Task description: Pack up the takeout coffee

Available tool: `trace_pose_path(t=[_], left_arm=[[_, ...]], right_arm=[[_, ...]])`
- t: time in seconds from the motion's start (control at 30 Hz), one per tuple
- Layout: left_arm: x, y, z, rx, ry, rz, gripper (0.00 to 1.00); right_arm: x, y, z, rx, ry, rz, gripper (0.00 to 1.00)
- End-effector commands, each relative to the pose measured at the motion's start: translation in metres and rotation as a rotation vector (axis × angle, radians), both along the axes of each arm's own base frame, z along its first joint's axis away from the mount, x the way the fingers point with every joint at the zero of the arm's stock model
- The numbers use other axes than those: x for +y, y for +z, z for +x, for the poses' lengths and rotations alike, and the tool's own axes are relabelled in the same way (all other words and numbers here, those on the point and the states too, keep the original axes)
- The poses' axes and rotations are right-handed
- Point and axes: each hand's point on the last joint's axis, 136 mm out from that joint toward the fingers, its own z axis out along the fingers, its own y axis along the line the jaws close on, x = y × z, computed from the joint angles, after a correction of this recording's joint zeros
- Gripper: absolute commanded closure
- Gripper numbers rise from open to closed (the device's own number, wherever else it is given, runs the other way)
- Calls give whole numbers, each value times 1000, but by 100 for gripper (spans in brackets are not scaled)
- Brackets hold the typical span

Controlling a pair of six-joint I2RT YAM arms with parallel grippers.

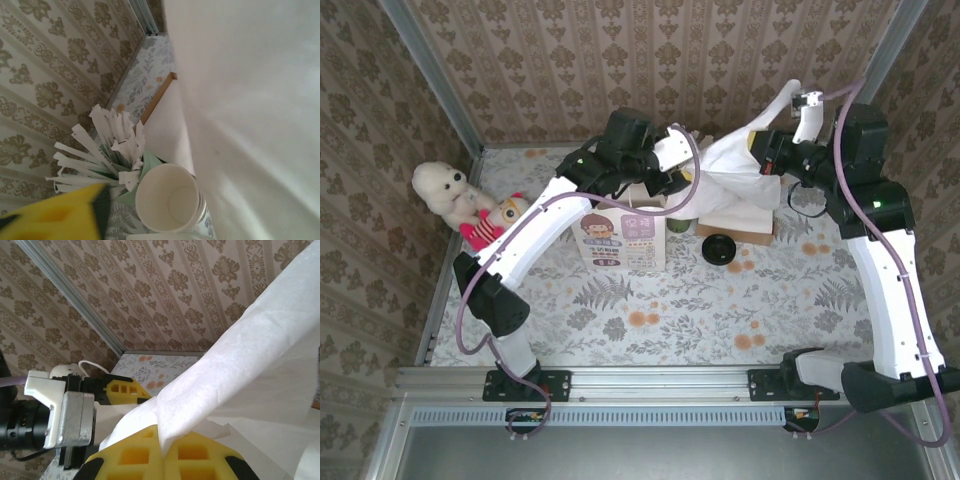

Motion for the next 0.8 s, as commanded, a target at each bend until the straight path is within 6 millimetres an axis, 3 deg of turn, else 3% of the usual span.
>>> trace_pose_path(t=[0.0,0.07,0.17,0.23,0.4,0.5,0.6,0.77], left_arm=[[4,26,-3,-3,9,-105,65],[3,37,-4,5,7,-160,75],[3,53,-6,23,10,-252,85],[7,63,-4,36,21,-312,89],[17,84,-5,66,-22,-429,95],[16,84,-9,75,-69,-448,100],[12,86,-20,76,-151,-456,100],[12,96,-51,59,-341,-442,100]], right_arm=[[6,1,-11,5,30,41,99],[8,-9,-16,21,51,42,92],[11,-28,-34,81,108,-23,42],[-1,-34,-50,131,70,-109,27],[-39,-22,-88,66,-78,-284,11],[-41,-14,-95,-1,-83,-295,10],[-21,-18,-90,-43,42,-305,8],[-11,-35,-59,-62,180,-486,0]])
